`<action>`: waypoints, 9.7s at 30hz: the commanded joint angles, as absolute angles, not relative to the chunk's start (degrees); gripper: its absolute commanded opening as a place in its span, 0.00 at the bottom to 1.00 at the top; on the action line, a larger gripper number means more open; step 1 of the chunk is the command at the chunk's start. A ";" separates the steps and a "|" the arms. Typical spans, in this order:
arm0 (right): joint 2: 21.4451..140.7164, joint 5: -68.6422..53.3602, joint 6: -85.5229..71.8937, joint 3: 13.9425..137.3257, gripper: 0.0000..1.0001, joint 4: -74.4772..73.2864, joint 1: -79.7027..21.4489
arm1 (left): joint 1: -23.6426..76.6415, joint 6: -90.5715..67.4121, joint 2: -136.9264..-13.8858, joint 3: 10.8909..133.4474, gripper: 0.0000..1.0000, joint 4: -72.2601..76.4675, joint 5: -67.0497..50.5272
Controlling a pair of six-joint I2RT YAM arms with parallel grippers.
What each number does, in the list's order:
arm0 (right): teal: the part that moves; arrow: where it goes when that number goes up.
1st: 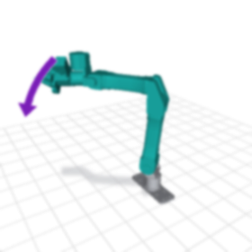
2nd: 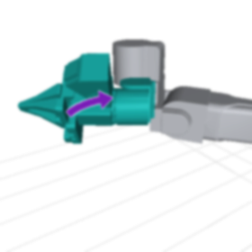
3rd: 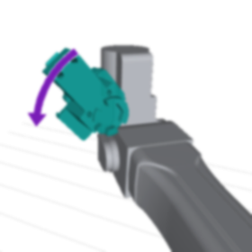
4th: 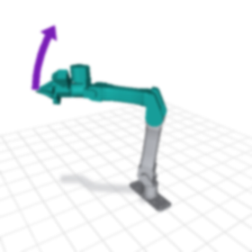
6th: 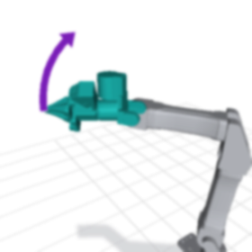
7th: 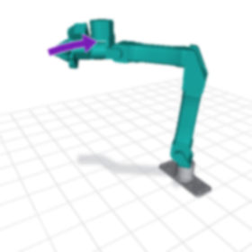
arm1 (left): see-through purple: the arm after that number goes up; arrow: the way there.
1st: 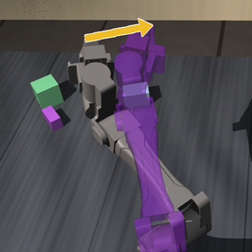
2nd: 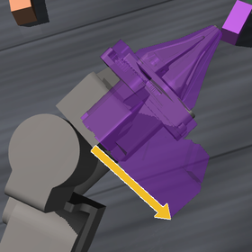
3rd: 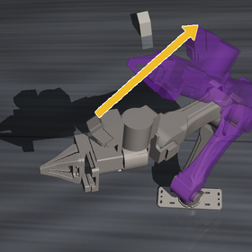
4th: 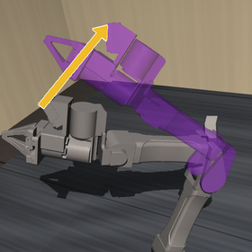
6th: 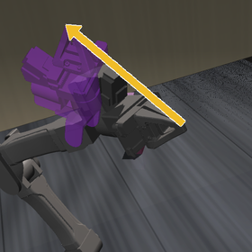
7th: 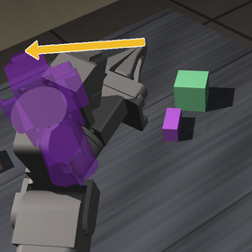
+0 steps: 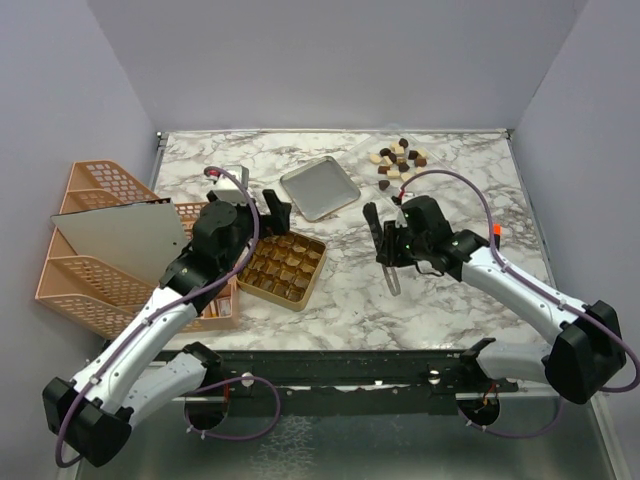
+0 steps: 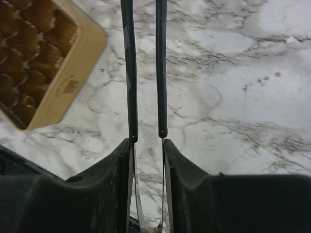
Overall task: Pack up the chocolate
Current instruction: Pick up the clamp from the center of the board, then pick up the fake chocolate from the plate, then place the fake chocolate in the packing box, then pick up the fake chocolate from the plate.
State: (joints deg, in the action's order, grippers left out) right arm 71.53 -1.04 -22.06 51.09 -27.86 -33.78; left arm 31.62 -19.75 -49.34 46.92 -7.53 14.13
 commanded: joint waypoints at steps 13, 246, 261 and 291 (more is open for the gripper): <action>70.40 -16.87 -22.32 54.03 0.33 -17.40 -35.83 | 32.11 -39.45 -69.84 54.85 0.99 5.11 -14.99; 106.94 -8.35 -25.05 90.93 0.33 -25.46 -49.00 | 35.16 -10.55 -30.16 41.92 0.99 -5.02 39.44; 106.79 -7.49 -24.87 91.61 0.38 -26.99 -49.09 | 35.16 -10.55 -29.98 41.84 0.99 -5.01 39.44; 99.78 24.54 -14.85 92.79 0.36 -37.92 -39.73 | 35.16 -10.40 -30.40 41.75 0.99 -4.77 37.39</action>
State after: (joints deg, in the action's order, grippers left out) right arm 102.32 16.99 -17.06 94.43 -35.90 -44.29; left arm 35.00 -10.31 -30.39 42.59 -5.65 38.15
